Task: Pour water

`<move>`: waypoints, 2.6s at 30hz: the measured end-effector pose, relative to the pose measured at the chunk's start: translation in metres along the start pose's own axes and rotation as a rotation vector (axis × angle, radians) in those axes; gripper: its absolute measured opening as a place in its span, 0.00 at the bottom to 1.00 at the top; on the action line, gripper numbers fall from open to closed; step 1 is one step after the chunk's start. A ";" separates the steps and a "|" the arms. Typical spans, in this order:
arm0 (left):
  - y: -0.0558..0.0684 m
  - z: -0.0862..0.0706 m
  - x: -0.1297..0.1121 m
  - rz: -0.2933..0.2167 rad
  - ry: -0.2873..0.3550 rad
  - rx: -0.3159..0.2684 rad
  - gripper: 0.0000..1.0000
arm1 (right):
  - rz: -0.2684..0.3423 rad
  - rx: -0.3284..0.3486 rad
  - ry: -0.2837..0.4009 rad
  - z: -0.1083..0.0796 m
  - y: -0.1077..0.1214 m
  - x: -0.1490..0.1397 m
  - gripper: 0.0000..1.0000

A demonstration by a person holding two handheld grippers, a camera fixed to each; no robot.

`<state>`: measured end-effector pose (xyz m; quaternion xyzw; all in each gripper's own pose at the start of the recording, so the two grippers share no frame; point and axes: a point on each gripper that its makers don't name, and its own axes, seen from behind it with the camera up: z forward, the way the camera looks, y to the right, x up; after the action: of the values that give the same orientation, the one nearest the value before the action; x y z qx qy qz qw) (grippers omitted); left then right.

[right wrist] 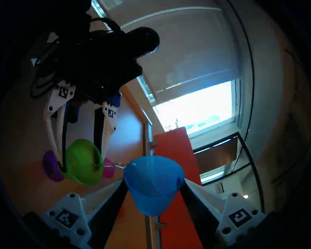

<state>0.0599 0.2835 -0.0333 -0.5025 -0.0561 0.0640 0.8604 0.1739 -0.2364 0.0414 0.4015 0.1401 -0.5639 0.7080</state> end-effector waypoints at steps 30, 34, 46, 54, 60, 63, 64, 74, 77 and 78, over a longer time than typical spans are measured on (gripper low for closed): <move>0.002 0.003 0.001 0.008 -0.001 0.001 0.87 | -0.053 -0.016 -0.004 0.001 0.005 -0.003 0.89; 0.001 0.003 0.001 0.006 0.001 0.001 0.87 | -0.062 -0.016 -0.004 0.002 0.004 -0.003 0.89; 0.001 0.002 0.001 0.005 0.001 0.004 0.87 | -0.083 -0.018 -0.001 0.005 0.004 -0.001 0.90; 0.000 0.002 -0.001 0.004 0.001 0.006 0.87 | -0.100 -0.017 0.002 0.006 0.004 0.000 0.89; -0.001 0.002 -0.001 0.004 0.000 0.008 0.87 | -0.104 -0.023 0.002 0.006 0.005 -0.001 0.89; -0.002 0.002 -0.001 0.005 0.000 0.009 0.87 | -0.109 -0.027 0.002 0.005 0.006 -0.001 0.89; -0.002 0.002 -0.001 0.004 0.000 0.009 0.87 | -0.111 -0.028 0.001 0.005 0.007 -0.001 0.89; -0.002 0.003 0.000 0.008 0.003 0.010 0.87 | -0.136 -0.035 -0.001 0.005 0.008 -0.002 0.89; -0.003 0.003 0.001 0.008 0.004 0.011 0.87 | -0.142 -0.036 -0.001 0.005 0.008 -0.001 0.89; -0.003 0.003 0.001 0.008 0.004 0.012 0.87 | -0.144 -0.036 -0.001 0.005 0.008 -0.001 0.89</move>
<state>0.0607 0.2848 -0.0290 -0.4978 -0.0517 0.0669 0.8631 0.1795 -0.2386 0.0483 0.3774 0.1784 -0.6108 0.6728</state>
